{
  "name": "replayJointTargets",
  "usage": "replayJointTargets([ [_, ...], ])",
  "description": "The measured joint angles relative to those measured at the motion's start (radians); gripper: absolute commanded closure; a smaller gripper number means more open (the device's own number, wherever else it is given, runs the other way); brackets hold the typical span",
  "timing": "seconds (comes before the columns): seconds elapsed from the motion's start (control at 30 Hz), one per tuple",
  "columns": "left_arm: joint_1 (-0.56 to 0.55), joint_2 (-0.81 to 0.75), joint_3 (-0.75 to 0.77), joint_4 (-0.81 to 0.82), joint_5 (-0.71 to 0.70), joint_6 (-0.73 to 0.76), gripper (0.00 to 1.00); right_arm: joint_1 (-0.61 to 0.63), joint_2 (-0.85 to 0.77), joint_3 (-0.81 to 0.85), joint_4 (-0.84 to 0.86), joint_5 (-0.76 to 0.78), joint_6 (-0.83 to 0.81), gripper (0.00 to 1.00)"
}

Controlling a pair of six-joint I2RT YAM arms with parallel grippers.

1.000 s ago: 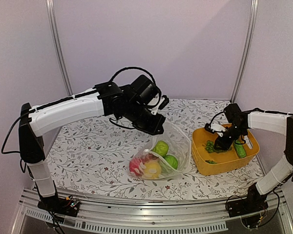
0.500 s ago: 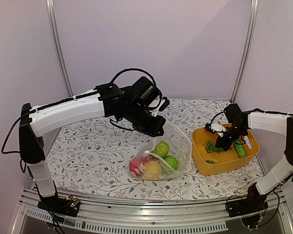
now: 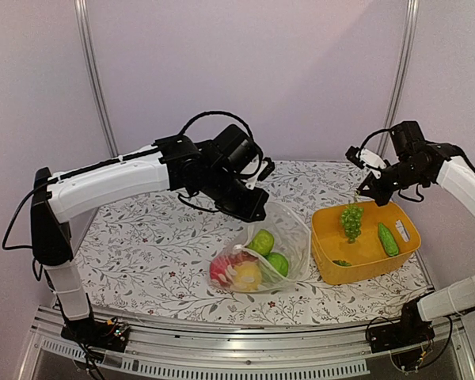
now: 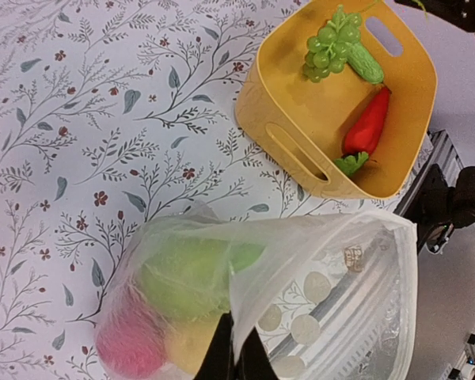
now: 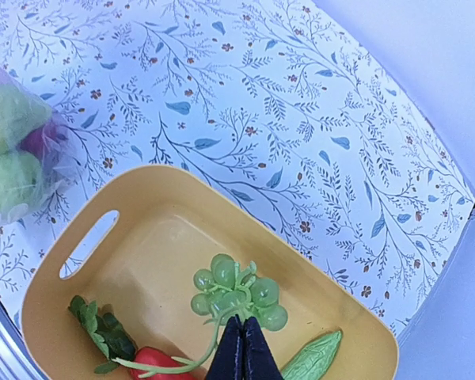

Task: Place the food in the zip-top bag and seal the zipper
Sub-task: Pick up the fake fruit from the bin, then place the fake fruit in the zipper food storage bag.

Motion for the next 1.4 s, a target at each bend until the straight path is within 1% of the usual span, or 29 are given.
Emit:
replayJointTargets([
  [0.3, 0.0, 0.0, 0.0, 0.0, -0.004, 0.0, 1.0, 0.0, -0.037, 0.256, -0.112, -0.169, 0.028, 1.0],
  [0.47, 0.0, 0.0, 0.0, 0.0, -0.013, 0.0, 1.0, 0.0, -0.048, 0.373, -0.122, -0.291, 0.04, 1.0],
  [0.73, 0.0, 0.0, 0.0, 0.0, -0.027, -0.006, 1.0, 0.0, -0.032, 0.514, -0.121, -0.509, 0.076, 1.0],
  [1.07, 0.0, 0.0, -0.018, 0.003, -0.04, -0.015, 1.0, 0.022, 0.019, 0.624, -0.107, -0.746, 0.173, 1.0],
  [1.23, 0.001, 0.0, -0.023, 0.006, -0.049, -0.016, 1.0, 0.078, 0.039, 0.631, -0.085, -0.835, 0.23, 1.0],
  [1.4, 0.004, 0.0, -0.024, 0.012, -0.049, -0.017, 1.0, 0.155, 0.066, 0.629, -0.062, -0.877, 0.268, 1.0],
])
